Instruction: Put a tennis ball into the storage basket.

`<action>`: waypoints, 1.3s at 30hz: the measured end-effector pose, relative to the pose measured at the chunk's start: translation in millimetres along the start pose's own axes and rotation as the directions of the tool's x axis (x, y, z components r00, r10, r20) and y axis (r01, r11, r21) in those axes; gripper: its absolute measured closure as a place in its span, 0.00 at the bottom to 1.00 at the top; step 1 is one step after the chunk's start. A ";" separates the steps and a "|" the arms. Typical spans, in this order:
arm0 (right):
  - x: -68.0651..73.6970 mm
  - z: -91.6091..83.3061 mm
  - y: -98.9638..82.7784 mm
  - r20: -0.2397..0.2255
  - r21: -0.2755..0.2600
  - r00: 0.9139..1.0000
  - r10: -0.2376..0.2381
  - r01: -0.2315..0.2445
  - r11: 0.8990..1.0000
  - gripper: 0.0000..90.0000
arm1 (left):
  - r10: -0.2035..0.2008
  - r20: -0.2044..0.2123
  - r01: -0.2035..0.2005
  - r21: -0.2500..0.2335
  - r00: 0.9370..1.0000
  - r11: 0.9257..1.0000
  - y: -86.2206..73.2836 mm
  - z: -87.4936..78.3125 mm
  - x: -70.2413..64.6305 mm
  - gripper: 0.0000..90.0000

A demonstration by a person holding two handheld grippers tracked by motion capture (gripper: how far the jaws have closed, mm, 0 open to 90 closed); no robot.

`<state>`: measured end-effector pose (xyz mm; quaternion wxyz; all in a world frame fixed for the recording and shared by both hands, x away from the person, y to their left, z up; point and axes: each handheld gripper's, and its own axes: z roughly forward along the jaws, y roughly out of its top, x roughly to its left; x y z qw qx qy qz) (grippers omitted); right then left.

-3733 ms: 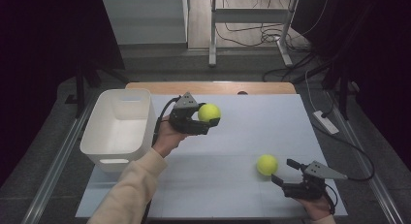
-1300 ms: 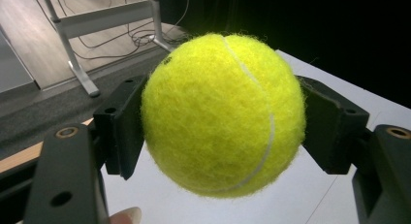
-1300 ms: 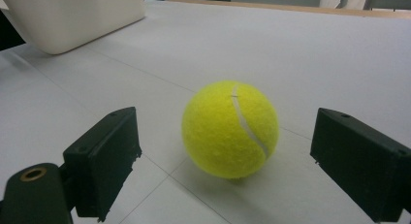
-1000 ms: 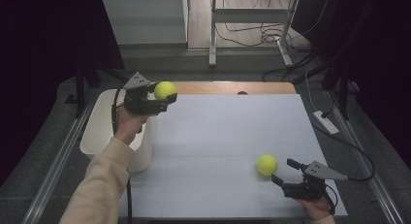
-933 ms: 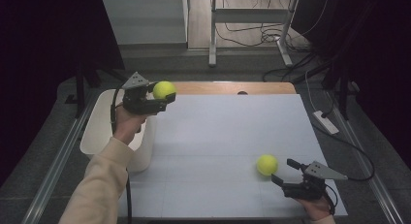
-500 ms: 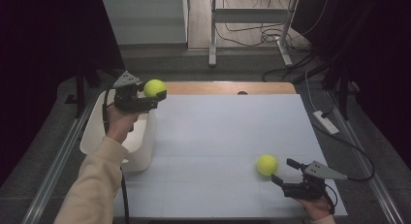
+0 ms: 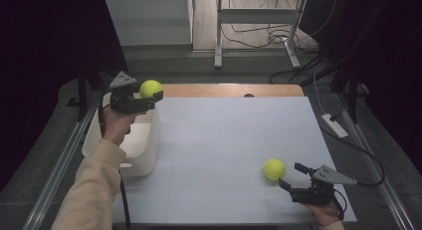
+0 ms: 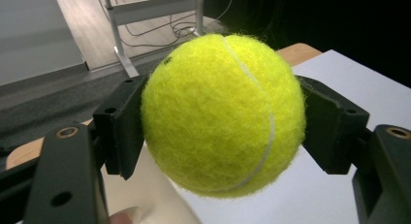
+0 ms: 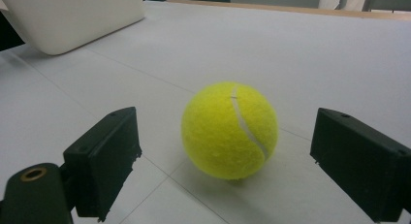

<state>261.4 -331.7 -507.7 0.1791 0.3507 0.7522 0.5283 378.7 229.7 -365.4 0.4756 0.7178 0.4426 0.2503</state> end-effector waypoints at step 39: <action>0.6 0.6 -0.2 0.000 0.006 1.000 -0.002 0.002 1.000 0.11 | -0.085 -0.156 0.099 0.088 0.984 0.991 -21.7 -7.2 48.9 0.30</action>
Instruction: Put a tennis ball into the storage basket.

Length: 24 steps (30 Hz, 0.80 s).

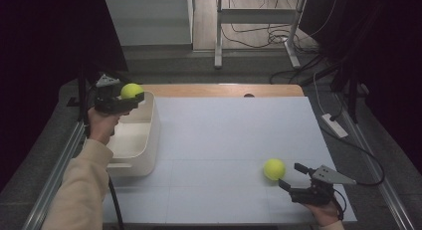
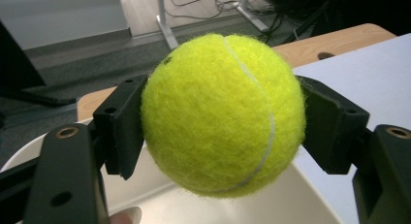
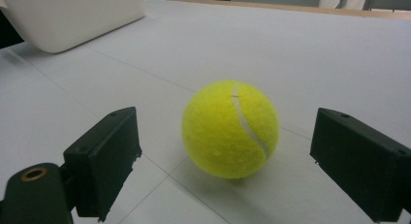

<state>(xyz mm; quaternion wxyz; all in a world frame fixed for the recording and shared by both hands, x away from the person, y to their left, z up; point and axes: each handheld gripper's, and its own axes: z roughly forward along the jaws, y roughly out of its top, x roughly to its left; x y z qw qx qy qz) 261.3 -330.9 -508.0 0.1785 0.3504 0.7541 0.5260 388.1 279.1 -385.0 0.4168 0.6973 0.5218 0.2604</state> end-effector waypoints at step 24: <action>-0.8 0.7 -0.4 -0.001 0.002 1.000 0.000 0.000 1.000 0.12 | -0.019 -0.087 0.031 0.143 0.996 0.989 -10.5 10.6 20.7 0.29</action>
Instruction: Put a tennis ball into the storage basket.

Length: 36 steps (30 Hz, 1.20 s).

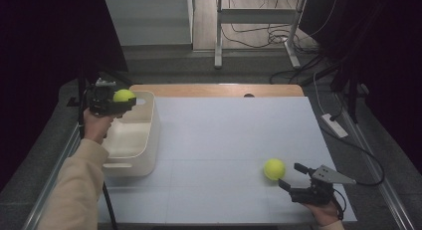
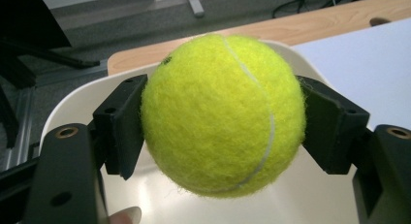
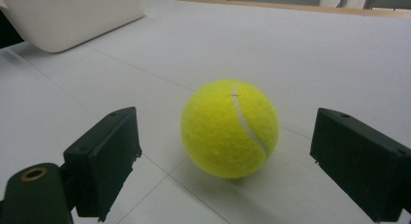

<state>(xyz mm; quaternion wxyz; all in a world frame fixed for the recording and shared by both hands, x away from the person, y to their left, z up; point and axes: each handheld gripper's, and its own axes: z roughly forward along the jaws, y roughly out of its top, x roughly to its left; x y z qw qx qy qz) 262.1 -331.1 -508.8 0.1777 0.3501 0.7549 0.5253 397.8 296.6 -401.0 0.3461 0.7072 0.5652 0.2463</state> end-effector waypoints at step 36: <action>0.4 -0.3 0.2 0.004 0.001 1.000 -0.002 0.002 1.000 0.11 | -0.037 0.039 0.039 -0.052 0.999 0.998 -1.0 -7.0 -3.2 0.08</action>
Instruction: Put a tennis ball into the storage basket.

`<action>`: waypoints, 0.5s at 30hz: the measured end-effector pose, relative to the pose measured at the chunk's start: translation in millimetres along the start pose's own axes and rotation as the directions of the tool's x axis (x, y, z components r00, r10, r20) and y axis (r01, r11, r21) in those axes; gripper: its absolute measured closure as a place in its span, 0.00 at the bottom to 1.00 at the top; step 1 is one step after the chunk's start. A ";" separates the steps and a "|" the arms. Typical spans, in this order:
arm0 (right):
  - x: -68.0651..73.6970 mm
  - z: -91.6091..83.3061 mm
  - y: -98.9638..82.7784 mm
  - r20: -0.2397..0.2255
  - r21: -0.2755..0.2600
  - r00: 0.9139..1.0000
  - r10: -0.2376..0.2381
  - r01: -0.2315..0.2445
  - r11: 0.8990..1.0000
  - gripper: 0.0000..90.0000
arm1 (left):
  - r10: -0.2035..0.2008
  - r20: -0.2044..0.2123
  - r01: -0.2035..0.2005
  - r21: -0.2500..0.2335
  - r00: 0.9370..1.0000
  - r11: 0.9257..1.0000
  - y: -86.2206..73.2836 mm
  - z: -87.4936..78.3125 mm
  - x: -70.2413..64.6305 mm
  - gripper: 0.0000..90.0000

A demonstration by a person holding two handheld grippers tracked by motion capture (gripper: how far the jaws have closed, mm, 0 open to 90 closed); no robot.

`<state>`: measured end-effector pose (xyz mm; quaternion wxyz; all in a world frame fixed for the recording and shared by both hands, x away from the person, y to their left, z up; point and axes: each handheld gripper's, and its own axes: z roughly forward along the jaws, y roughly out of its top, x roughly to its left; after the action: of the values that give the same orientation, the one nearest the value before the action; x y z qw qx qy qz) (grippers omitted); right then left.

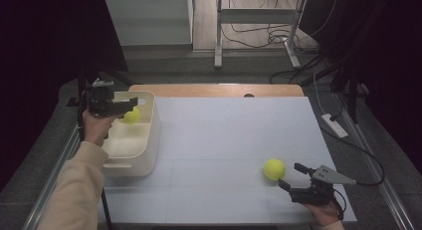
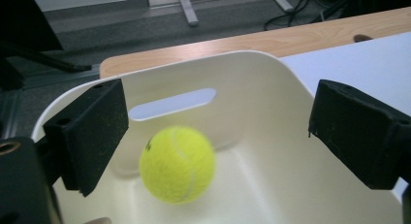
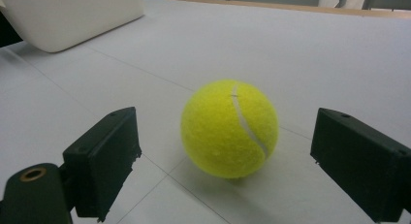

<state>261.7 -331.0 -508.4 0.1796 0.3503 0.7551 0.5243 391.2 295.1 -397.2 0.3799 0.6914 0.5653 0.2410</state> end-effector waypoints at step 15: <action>-0.6 0.3 0.4 0.000 -0.005 1.000 0.005 -0.005 1.000 0.11 | 0.054 0.093 -0.049 -0.056 0.994 0.997 0.9 -8.6 -17.9 0.08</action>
<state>262.4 -331.2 -508.3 0.1791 0.3519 0.7530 0.5265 380.8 279.9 -389.6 0.4182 0.7062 0.5218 0.2327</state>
